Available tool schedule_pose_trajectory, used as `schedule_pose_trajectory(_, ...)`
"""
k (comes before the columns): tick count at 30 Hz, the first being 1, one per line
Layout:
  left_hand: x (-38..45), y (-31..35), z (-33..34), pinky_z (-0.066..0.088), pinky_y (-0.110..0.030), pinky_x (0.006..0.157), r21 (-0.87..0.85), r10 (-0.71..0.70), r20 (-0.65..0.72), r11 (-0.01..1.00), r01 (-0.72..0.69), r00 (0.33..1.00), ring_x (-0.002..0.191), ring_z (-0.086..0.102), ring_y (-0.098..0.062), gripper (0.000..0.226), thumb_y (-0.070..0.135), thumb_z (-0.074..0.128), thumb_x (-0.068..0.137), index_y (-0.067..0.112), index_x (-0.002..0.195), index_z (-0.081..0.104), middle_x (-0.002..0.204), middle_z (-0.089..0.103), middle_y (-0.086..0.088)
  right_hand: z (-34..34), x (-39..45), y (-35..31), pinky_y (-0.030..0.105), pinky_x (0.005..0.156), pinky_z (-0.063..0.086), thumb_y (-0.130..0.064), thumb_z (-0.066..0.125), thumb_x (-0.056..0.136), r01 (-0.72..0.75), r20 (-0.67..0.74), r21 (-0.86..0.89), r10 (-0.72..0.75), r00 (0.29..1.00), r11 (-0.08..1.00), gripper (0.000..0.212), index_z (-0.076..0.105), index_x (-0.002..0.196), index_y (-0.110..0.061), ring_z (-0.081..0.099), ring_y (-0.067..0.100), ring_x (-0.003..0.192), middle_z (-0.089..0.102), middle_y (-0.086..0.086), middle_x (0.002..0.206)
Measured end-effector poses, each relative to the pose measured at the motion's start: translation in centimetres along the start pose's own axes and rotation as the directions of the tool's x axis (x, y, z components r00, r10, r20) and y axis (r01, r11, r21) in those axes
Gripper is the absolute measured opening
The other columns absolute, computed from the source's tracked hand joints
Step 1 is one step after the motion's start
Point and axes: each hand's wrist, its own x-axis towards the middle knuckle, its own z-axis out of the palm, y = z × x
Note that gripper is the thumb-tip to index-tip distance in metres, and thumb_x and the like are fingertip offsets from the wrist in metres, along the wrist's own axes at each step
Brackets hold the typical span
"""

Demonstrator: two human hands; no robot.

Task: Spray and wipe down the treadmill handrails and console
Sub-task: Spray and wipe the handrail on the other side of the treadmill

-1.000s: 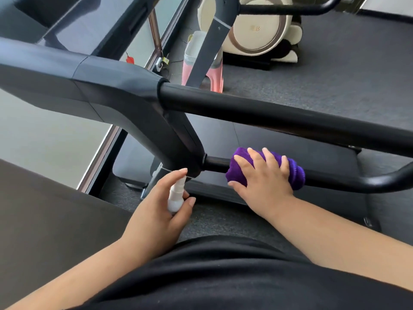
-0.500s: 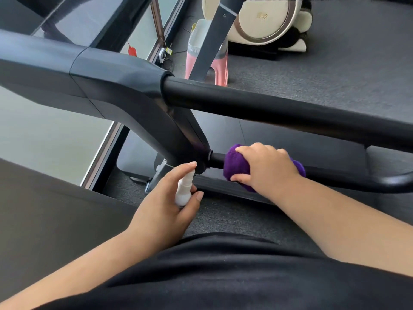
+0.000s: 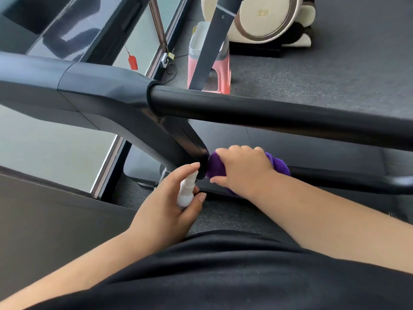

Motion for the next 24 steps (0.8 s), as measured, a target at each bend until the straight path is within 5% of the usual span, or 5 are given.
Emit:
schedule_pose_trajectory(6,0.0,0.2,0.6,0.044,-0.008,0.072,-0.024,0.016,0.001,1.0,-0.016,1.0,0.081,0.064,-0.005,0.058,0.05,0.059,0.083,0.069,0.131,0.031,0.098,0.062,0.022,-0.9,-2.6,4.6,0.041,0.077,0.045,-0.085,0.045,0.069,-0.09,0.092,0.008,0.089,0.992,0.996,0.067,0.055,0.112,-0.035,0.062,0.024,0.094,0.062,-0.007,0.1)
schedule_pose_trajectory(10,-0.8,-0.3,0.3,0.046,-0.019,0.07,-0.008,-0.023,-0.038,1.0,0.023,0.999,0.081,0.065,-0.003,0.057,0.054,0.058,0.082,0.069,0.13,0.032,0.099,0.063,0.024,-0.8,-1.9,3.1,0.04,0.07,0.036,-0.077,0.058,0.073,-0.027,0.023,-0.05,0.028,0.999,0.998,0.061,0.052,0.107,-0.027,0.063,0.026,0.09,0.063,-0.003,0.1)
schedule_pose_trajectory(19,-1.2,0.6,1.0,0.047,-0.022,0.069,0.014,-0.028,-0.006,1.0,0.028,1.0,0.076,0.064,-0.005,0.057,0.055,0.057,0.08,0.071,0.128,0.031,0.096,0.064,0.023,0.2,0.9,-2.7,0.044,0.079,0.04,-0.077,0.055,0.077,-0.025,-0.035,-0.021,0.025,0.999,0.999,0.07,0.048,0.12,-0.022,0.061,0.03,0.098,0.061,0.003,0.109)
schedule_pose_trajectory(24,0.0,2.3,2.4,0.045,-0.015,0.076,0.024,0.055,0.043,0.998,-0.056,0.998,0.083,0.06,0.005,0.065,0.044,0.065,0.083,0.073,0.129,0.028,0.102,0.061,0.023,0.1,-0.8,-1.0,0.044,0.078,0.041,-0.062,0.059,0.083,-0.032,-0.062,0.007,0.032,0.998,0.999,0.055,0.049,0.123,-0.025,0.06,0.029,0.097,0.06,0.003,0.107)
